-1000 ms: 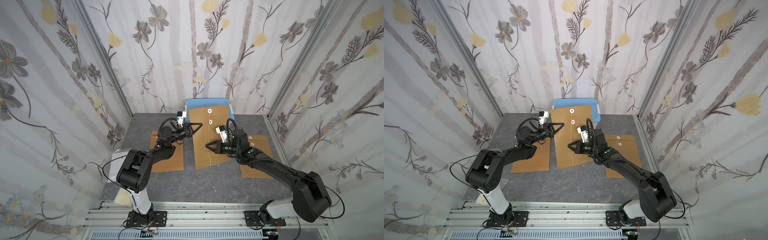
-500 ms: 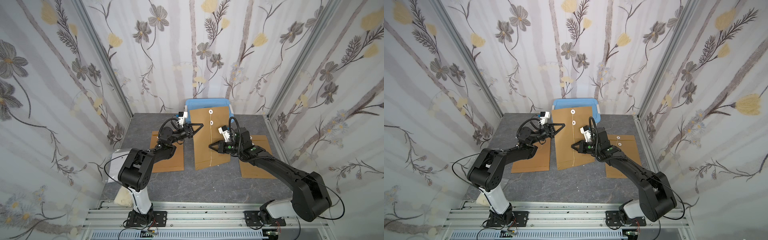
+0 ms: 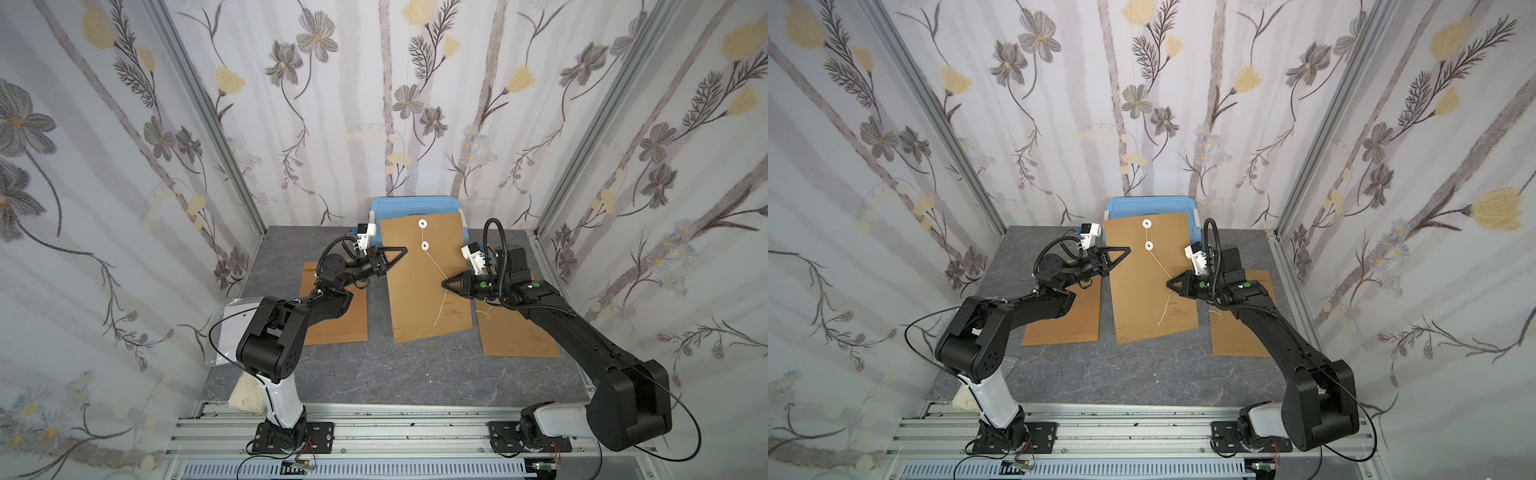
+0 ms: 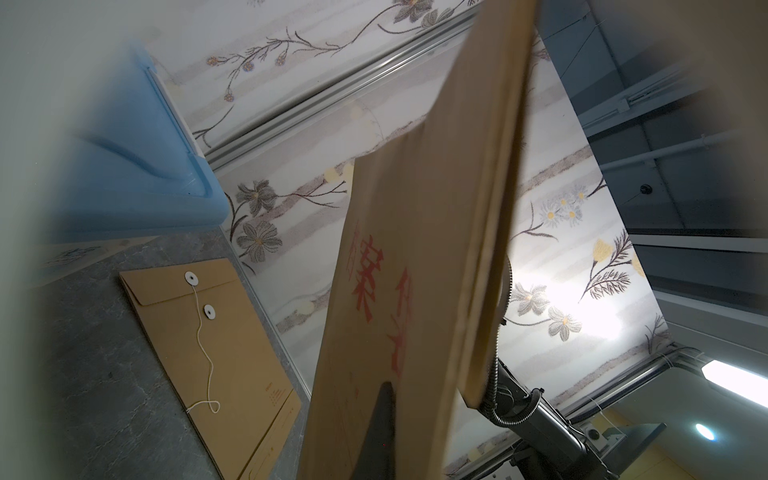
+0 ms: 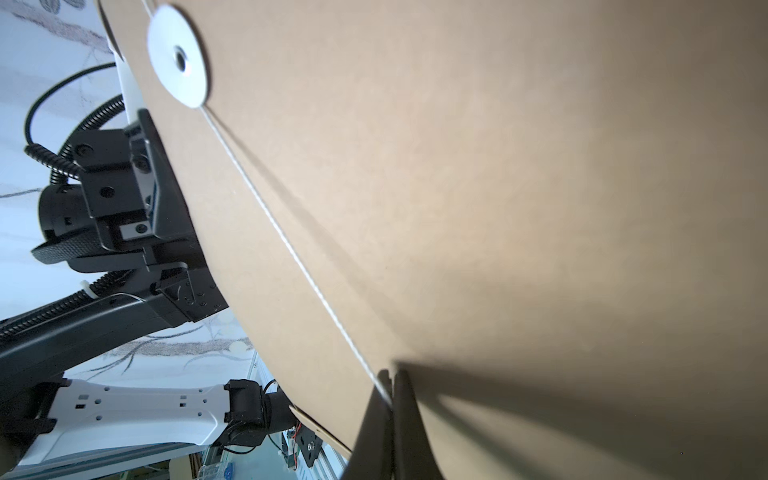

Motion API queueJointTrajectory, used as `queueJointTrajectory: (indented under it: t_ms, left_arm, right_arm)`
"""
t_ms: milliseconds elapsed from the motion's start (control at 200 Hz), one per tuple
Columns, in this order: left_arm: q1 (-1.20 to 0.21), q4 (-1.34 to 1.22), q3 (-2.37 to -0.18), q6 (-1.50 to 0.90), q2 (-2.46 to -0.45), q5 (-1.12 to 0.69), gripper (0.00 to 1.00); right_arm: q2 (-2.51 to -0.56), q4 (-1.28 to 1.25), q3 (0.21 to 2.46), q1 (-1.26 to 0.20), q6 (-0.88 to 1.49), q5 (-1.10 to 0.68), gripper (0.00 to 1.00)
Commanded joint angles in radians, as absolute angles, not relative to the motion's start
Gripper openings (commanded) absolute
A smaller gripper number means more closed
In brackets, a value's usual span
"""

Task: Close the mouth of the file bag
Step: Close the file bag.

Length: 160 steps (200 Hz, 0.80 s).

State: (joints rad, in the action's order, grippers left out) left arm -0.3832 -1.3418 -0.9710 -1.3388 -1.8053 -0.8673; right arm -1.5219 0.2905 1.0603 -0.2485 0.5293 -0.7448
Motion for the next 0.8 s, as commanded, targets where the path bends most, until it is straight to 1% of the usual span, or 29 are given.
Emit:
queueJointTrajectory:
  t_ms: [0, 110, 270, 335, 505, 629, 794]
  left_arm:
    - [-0.384, -1.408, -0.974, -1.364, -1.803, -0.872, 0.0]
    - [-0.385, -1.408, -0.972, -1.364, -1.8, -0.877, 0.0]
    - [-0.393, -1.405, -0.972, -1.365, -1.796, -0.9, 0.0]
    - [-0.396, -1.399, -0.973, -1.364, -1.796, -0.914, 0.0]
    - [-0.402, -1.381, -0.97, -1.348, -1.791, -0.926, 0.0]
    - [-0.408, -1.347, -0.975, -1.323, -1.781, -0.932, 0.0]
    - [-0.409, -1.341, -0.976, -1.318, -1.779, -0.938, 0.0]
  right_arm:
    - [-1.546, 0.319, 1.075, -0.193, 0.523, -0.87, 0.0]
    - [-1.567, 0.276, 1.093, -0.146, 0.572, -0.944, 0.0]
    - [-1.592, 0.385, 1.198, -0.107, 0.546, -0.943, 0.0]
    - [-1.592, 0.435, 1.245, -0.098, 0.532, -0.925, 0.0]
    - [-1.667, 0.641, 1.39, -0.084, 0.467, -0.834, 0.0]
    - [-1.719, 0.765, 1.507, -0.071, 0.444, -0.812, 0.0]
    - [-1.744, 0.854, 1.626, -0.07, 0.432, -0.786, 0.0]
